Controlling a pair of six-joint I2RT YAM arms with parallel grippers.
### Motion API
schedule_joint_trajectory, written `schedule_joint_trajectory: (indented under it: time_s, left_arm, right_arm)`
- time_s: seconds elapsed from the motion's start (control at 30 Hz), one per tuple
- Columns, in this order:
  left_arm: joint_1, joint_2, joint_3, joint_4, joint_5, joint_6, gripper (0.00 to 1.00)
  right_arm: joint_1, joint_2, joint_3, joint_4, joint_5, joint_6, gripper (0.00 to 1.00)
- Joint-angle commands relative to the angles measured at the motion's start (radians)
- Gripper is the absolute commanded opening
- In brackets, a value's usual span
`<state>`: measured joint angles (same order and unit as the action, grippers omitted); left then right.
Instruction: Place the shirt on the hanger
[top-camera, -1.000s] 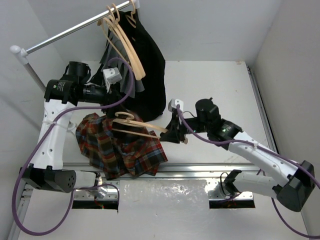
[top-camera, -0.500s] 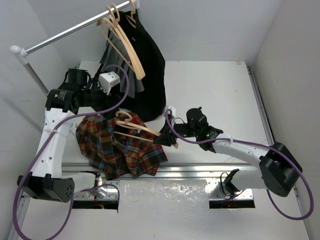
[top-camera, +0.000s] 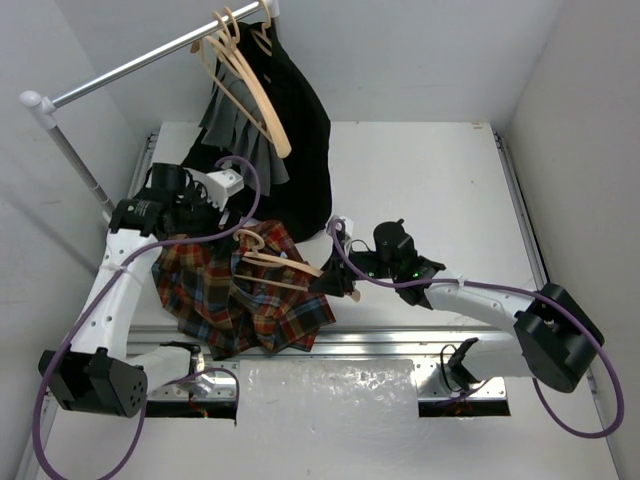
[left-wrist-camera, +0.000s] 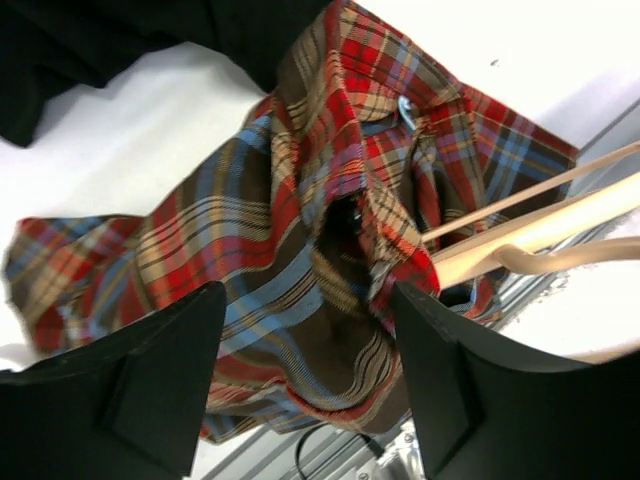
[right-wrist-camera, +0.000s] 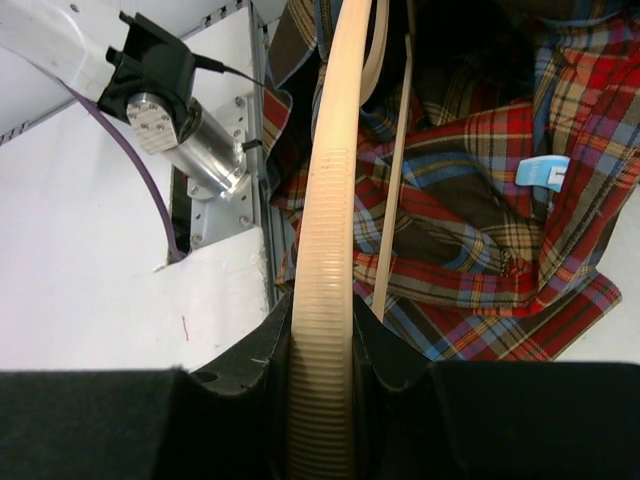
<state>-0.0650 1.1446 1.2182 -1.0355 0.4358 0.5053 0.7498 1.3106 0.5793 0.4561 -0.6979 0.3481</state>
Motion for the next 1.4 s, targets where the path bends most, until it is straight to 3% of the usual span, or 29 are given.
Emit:
schedule_joint_trajectory:
  time_s: [0.0,0.2,0.27,0.37,0.4,0.43,0.57,0.9,1.1,1.3,1.37]
  left_arm:
    - [-0.009,0.01,-0.017,0.051,0.104,-0.044,0.65]
    - [-0.012,0.007,-0.075,0.069,0.266,-0.053,0.69]
    - [-0.018,0.014,-0.088,0.087,0.261,-0.057,0.64]
    - [-0.019,0.032,-0.094,0.091,0.239,-0.059,0.33]
    - [-0.019,0.032,-0.095,0.088,0.257,-0.062,0.06]
    - [-0.019,0.032,-0.103,0.089,0.27,-0.066,0.0]
    - [-0.019,0.018,-0.089,0.072,0.314,-0.054,0.0]
    - [0.005,-0.091,-0.031,-0.04,0.216,0.065,0.0]
    - [0.005,-0.121,0.009,-0.077,0.323,0.122,0.0]
    - [-0.002,-0.131,0.04,-0.262,0.431,0.349,0.0]
    - [-0.031,-0.143,0.035,-0.284,0.422,0.383,0.15]
  right_arm:
    - [-0.006,-0.007,0.011,0.116,0.035,0.023,0.0]
    - [-0.006,-0.001,0.008,0.121,0.041,0.023,0.0]
    - [-0.006,0.001,0.01,0.124,0.047,0.025,0.0]
    - [-0.006,-0.004,0.013,0.118,0.049,0.025,0.0]
    - [-0.006,-0.007,0.011,0.115,0.052,0.026,0.0]
    - [-0.006,-0.008,0.008,0.115,0.06,0.025,0.0]
    - [-0.006,-0.016,-0.002,0.107,0.078,0.026,0.0]
    - [-0.099,-0.1,-0.076,0.127,0.092,0.066,0.0]
    - [-0.125,-0.093,-0.061,0.116,0.057,0.06,0.0]
    - [-0.125,-0.077,-0.01,0.141,0.044,0.039,0.0]
    - [-0.125,-0.076,-0.007,0.157,0.031,0.028,0.0]
